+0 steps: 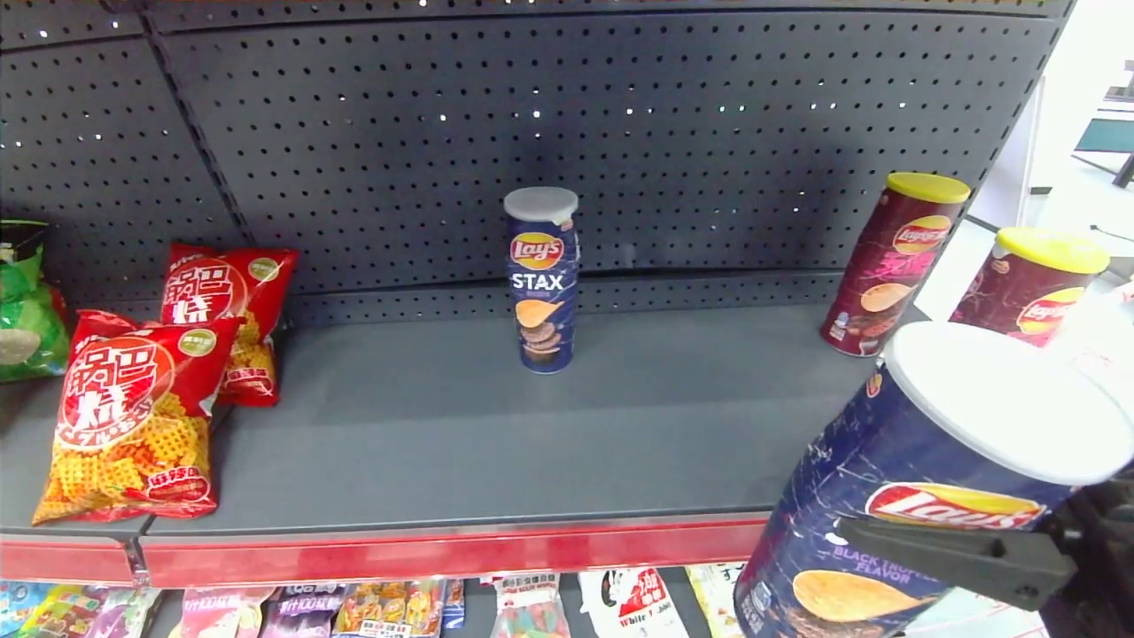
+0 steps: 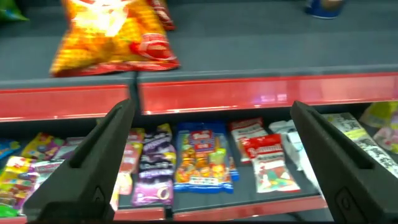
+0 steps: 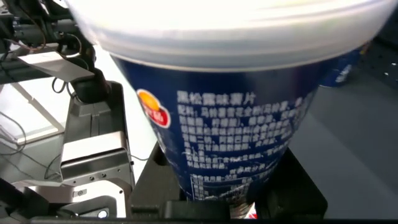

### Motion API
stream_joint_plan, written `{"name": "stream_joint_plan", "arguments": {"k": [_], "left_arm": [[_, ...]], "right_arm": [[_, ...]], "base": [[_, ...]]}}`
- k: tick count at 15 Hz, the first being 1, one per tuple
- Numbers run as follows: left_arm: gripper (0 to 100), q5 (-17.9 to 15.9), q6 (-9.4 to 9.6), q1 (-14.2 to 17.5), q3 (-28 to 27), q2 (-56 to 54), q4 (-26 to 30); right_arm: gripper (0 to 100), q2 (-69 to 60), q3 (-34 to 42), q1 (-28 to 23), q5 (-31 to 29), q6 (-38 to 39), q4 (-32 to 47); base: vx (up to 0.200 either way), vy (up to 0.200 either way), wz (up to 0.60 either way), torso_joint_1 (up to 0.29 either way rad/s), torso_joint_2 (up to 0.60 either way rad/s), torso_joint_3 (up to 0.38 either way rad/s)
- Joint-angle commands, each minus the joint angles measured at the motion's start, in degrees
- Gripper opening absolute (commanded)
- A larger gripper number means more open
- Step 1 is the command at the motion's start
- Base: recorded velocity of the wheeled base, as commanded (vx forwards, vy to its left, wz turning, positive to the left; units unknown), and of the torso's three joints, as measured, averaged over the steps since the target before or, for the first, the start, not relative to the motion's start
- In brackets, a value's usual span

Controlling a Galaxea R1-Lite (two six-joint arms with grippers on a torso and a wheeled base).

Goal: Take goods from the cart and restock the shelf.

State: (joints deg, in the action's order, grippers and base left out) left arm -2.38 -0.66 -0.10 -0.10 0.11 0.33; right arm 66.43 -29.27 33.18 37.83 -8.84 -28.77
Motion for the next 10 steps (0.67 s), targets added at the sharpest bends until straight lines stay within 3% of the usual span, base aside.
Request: {"name": "stream_joint_plan", "arguments": {"k": [1,2,10], "left_arm": [[100,0.00,0.04,0.01,0.01,-0.02,0.02],[100,0.00,0.04,0.01,0.01,-0.02,0.02],[100,0.00,0.13,0.01,0.01,-0.02,0.02]], "right_arm": [[0,-0.24,0.27,0.04,0.05,-0.04,-0.06],[0,-0.33,0.62,-0.05,0.05,-0.04,-0.06],[0,-0.86,1.76,-0.05,0.05,-0.04,-0.15]], "base": [[0.000,0.200,0.00,0.007,0.00,-0.002],[0.000,0.200,0.00,-0.002,0.01,0.007],[0.000,0.000,0.00,0.000,0.00,0.000]]}}
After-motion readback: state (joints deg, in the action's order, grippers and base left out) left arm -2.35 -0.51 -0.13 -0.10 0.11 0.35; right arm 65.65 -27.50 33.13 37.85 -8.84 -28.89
